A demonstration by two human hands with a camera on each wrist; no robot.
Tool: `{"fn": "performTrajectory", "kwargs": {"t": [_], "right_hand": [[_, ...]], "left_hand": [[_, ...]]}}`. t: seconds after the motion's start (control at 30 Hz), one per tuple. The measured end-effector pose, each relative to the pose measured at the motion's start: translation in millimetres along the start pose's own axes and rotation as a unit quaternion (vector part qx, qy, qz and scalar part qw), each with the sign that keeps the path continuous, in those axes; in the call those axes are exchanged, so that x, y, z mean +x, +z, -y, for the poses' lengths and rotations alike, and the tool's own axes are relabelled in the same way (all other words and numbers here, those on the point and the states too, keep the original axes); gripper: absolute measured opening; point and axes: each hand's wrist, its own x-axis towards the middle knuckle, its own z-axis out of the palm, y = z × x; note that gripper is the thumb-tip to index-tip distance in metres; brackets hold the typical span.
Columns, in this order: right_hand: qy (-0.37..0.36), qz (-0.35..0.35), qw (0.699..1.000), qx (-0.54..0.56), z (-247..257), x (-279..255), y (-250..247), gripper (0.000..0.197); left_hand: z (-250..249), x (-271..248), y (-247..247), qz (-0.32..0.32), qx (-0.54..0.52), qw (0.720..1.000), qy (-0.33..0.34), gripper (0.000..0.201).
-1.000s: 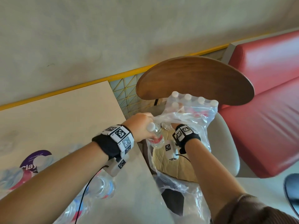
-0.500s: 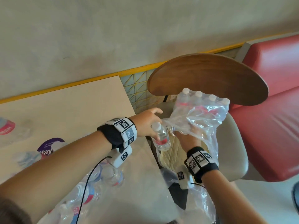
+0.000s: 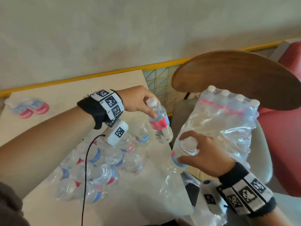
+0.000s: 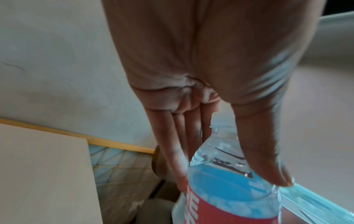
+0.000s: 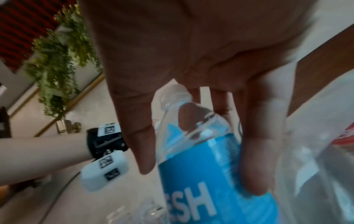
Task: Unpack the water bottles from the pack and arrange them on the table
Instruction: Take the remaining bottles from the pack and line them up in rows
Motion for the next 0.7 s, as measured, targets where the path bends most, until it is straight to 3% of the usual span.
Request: {"fn": "performTrajectory", "kwargs": {"t": [0.2, 0.3, 0.43, 0.7], "right_hand": [[-0.045, 0.062, 0.997, 0.012, 11, 18, 48, 0.054], [-0.05, 0.084, 0.995, -0.015, 10, 37, 72, 0.055], [-0.035, 0.102, 0.994, -0.011, 7, 59, 94, 0.056], [-0.037, 0.122, 0.992, 0.01, 19, 79, 110, 0.062]], "left_hand": [[21, -8, -36, -0.143, -0.012, 0.989, -0.041, 0.038], [34, -5, -43, -0.179, 0.045, 0.98, -0.071, 0.039], [58, 4, -36, -0.154, 0.128, 0.97, -0.14, 0.04], [87, 27, -1, -0.053, 0.189, 0.951, -0.238, 0.033]]}}
